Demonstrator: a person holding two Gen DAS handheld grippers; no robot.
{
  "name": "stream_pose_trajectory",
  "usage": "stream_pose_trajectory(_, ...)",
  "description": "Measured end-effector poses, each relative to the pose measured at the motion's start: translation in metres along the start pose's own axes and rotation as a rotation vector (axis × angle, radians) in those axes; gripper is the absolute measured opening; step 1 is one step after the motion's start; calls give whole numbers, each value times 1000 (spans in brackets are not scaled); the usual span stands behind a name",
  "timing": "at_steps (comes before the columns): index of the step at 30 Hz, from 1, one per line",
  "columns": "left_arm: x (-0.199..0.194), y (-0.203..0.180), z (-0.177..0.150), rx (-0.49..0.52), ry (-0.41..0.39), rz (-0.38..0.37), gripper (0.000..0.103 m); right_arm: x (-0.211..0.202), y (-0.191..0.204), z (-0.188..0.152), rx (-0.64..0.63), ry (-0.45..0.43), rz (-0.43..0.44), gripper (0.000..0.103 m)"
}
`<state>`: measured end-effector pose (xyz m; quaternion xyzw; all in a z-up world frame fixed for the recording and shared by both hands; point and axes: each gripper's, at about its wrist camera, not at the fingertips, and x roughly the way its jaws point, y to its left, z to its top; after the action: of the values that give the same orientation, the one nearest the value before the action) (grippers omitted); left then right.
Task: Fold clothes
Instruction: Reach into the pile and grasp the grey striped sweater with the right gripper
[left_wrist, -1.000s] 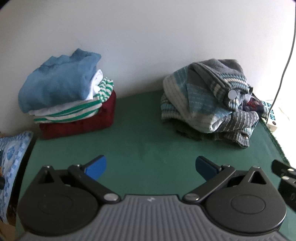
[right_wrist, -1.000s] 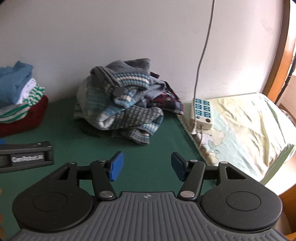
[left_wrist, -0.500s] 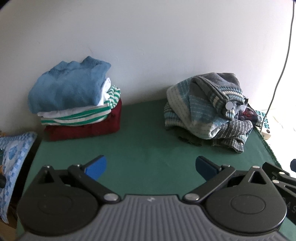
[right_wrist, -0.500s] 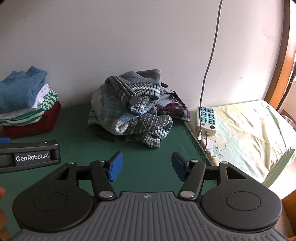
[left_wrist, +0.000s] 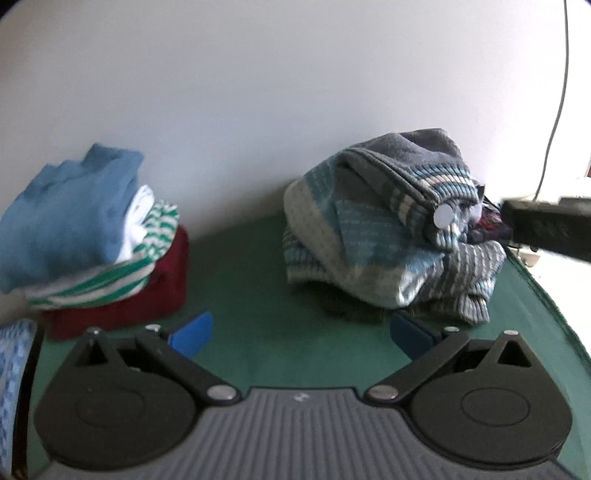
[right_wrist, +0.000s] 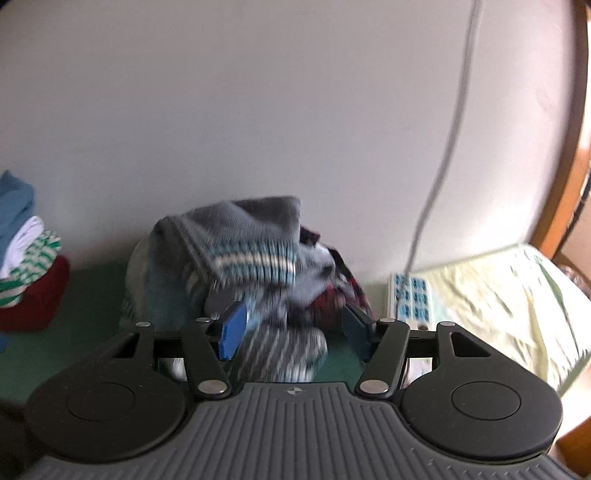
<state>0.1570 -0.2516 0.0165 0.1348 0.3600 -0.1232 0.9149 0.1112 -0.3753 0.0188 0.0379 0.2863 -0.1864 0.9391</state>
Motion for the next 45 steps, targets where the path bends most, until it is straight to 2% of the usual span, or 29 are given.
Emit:
stream_pose_trajectory(6, 31, -6, -10, -1, 66, -2, 102, 69, 22, 14, 23, 49, 46, 59)
stream_pose_trajectory(8, 36, -4, -15, 4, 77, 10, 102, 80, 29, 12, -20, 40, 57, 36)
stream_pose_trajectory(10, 42, 0, -19, 5, 85, 19, 102, 78, 30, 10, -45, 11, 60, 6)
stream_pose_trajectory(11, 44, 3, -20, 0, 88, 18, 102, 72, 28, 10, -42, -8, 52, 0)
stream_pose_trajectory(12, 46, 6, -21, -7, 91, 17, 100, 66, 26, 9, -38, -28, 45, 0)
stream_pose_trajectory(17, 57, 3, -20, -33, 99, -24, 97, 26, -2, -2, 54, -62, 150, 0)
stream_pose_trajectory(19, 62, -8, -20, -20, 100, -38, 96, 25, -4, -4, 69, -45, 193, 0)
stream_pose_trajectory(20, 63, -14, -20, -11, 100, -45, 96, 26, -3, -4, 77, -38, 205, 4)
stream_pose_trajectory(21, 63, -20, -20, 0, 98, -49, 97, 29, 1, -6, 74, -40, 198, 21)
stream_pose_trajectory(22, 64, -25, -21, 14, 96, -46, 97, 34, 5, -7, 58, -40, 192, 43)
stream_pose_trajectory(24, 66, -33, -23, 44, 92, -36, 96, 44, 14, -9, 33, -36, 192, 66)
stream_pose_trajectory(27, 72, -27, -28, 29, 121, -27, 90, 62, 25, -11, 18, -11, 219, 63)
stream_pose_trajectory(29, 76, -18, -30, 16, 136, -22, 82, 76, 25, -12, 33, 30, 217, 55)
stream_pose_trajectory(31, 77, -10, -31, 3, 139, -23, 81, 84, 21, -15, 59, 50, 232, 29)
stream_pose_trajectory(33, 78, -6, -29, -1, 134, -19, 77, 75, 10, -15, 80, 20, 239, 23)
stream_pose_trajectory(35, 78, -7, -27, 2, 127, -31, 72, 61, -1, -15, 100, -12, 231, 22)
stream_pose_trajectory(38, 76, -25, -24, 51, 94, -38, 71, 31, -24, -17, 152, -50, 238, 20)
stream_pose_trajectory(43, 82, -64, -17, 137, 72, -30, 44, -19, -47, -19, 203, -116, 289, 19)
stream_pose_trajectory(44, 85, -68, -15, 140, 70, -23, 33, -30, -49, -19, 205, -129, 297, 19)
stream_pose_trajectory(45, 87, -71, -12, 139, 67, -13, 17, -41, -52, -19, 206, -143, 304, 19)
